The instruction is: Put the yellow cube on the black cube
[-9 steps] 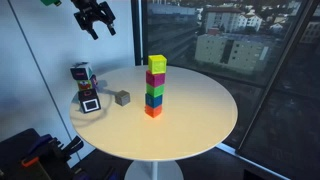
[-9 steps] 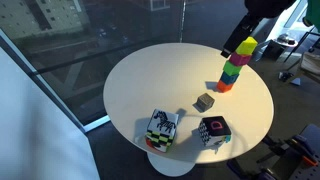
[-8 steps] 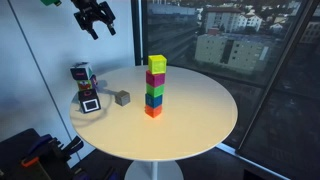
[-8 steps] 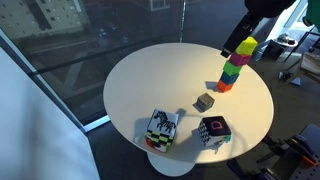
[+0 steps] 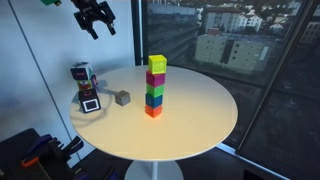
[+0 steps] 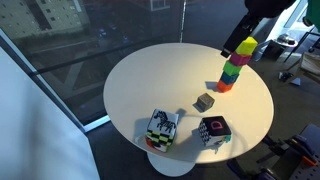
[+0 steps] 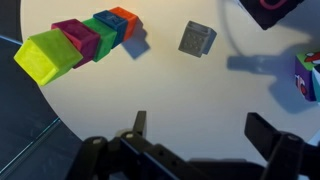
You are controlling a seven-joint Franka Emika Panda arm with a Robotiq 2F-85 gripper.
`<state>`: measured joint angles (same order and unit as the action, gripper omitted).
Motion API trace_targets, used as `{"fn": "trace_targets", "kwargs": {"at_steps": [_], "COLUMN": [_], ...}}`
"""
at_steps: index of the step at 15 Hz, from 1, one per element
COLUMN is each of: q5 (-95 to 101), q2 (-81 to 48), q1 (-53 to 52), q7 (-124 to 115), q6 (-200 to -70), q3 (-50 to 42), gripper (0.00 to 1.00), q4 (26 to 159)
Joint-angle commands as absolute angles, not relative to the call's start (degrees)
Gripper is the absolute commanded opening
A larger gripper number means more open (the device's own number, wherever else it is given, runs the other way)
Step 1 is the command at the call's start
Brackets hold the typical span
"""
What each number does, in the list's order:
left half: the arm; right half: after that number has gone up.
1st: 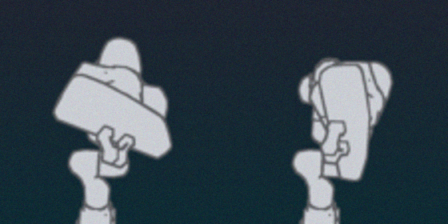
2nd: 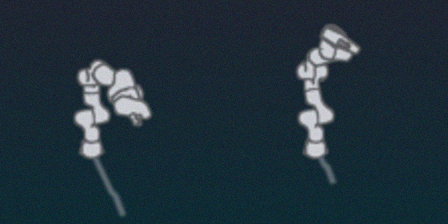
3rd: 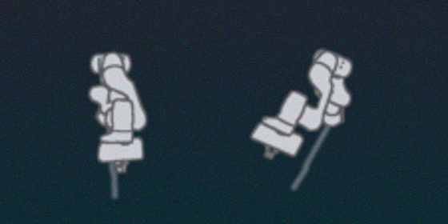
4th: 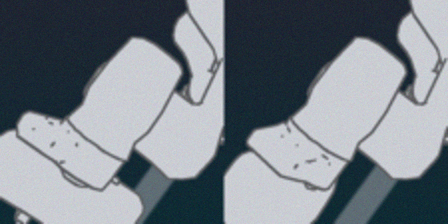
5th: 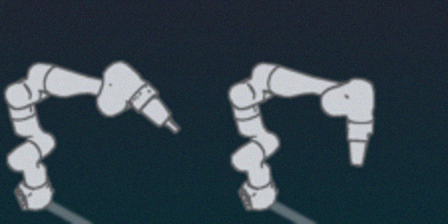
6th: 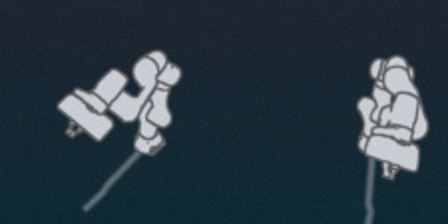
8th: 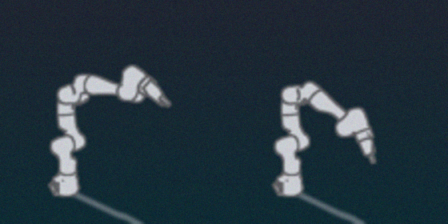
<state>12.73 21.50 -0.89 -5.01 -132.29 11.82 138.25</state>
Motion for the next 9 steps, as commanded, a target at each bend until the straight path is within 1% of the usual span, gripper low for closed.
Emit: {"fn": "trace_targets", "kwargs": {"at_steps": [1, 9], "q5": [12.6, 11.1], "q2": [21.4, 20.8], "q1": [-2.4, -2.5], "q7": [-4.1, -3.2], "q6": [-132.0, -130.2], "q3": [10.0, 6.9], "gripper": [1.00, 1.00], "q4": [138.1, 136.6]}}
